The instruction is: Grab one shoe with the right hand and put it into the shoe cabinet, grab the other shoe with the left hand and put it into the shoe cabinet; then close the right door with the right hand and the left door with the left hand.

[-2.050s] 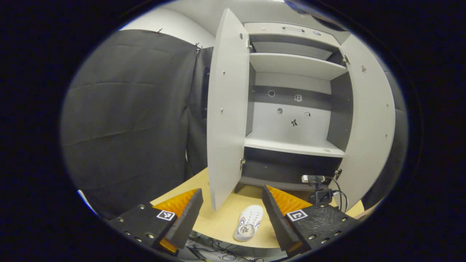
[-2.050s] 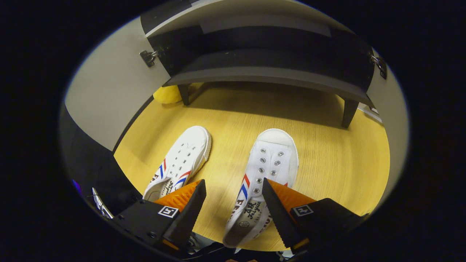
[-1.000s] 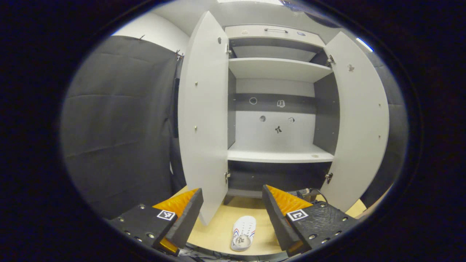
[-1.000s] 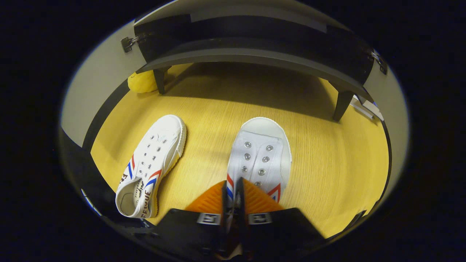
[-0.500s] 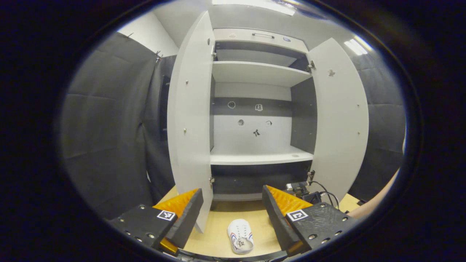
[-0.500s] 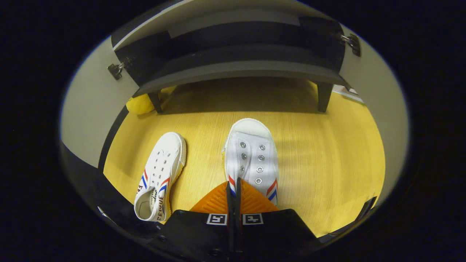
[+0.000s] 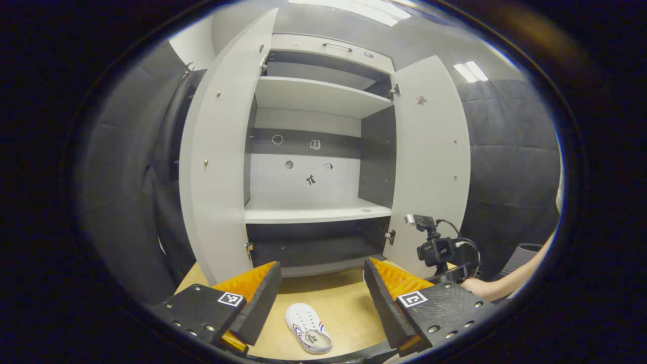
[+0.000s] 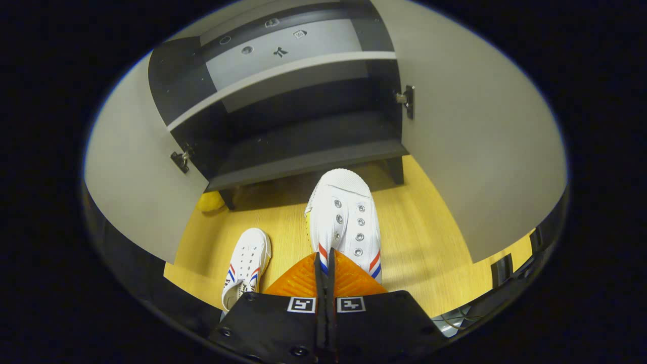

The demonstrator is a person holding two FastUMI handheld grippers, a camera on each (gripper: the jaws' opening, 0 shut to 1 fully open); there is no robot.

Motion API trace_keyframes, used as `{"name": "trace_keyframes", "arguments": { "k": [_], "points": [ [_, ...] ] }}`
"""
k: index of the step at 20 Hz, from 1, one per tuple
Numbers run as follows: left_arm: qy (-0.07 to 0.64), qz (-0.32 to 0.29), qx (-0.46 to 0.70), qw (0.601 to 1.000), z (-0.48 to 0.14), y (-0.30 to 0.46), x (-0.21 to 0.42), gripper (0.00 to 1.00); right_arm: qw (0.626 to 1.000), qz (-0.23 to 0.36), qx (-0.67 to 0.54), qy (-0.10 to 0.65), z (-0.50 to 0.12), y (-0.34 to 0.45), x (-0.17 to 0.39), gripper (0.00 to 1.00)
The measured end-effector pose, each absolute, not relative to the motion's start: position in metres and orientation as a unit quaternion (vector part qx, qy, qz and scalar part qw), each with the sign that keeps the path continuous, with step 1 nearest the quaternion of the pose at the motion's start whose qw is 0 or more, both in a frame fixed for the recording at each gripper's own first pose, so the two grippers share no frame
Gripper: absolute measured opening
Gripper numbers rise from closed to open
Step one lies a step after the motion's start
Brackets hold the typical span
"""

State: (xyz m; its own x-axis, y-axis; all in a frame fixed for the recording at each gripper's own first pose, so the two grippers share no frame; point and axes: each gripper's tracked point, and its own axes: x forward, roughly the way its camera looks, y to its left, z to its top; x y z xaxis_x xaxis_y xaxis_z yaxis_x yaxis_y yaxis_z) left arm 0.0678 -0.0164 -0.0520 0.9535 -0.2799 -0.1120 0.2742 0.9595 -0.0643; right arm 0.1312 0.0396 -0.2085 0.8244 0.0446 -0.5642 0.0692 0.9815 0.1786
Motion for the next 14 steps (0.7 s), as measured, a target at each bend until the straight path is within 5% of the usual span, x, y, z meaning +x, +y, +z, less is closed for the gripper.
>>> {"name": "trace_keyframes", "arguments": {
  "k": [14],
  "points": [
    [0.047, -0.146, -0.014, 0.988, -0.038, -0.016, 0.063, 0.94, 0.992, 0.030, 0.076, 0.092, -0.015, 0.066, 0.181, 0.01]
  ]
}}
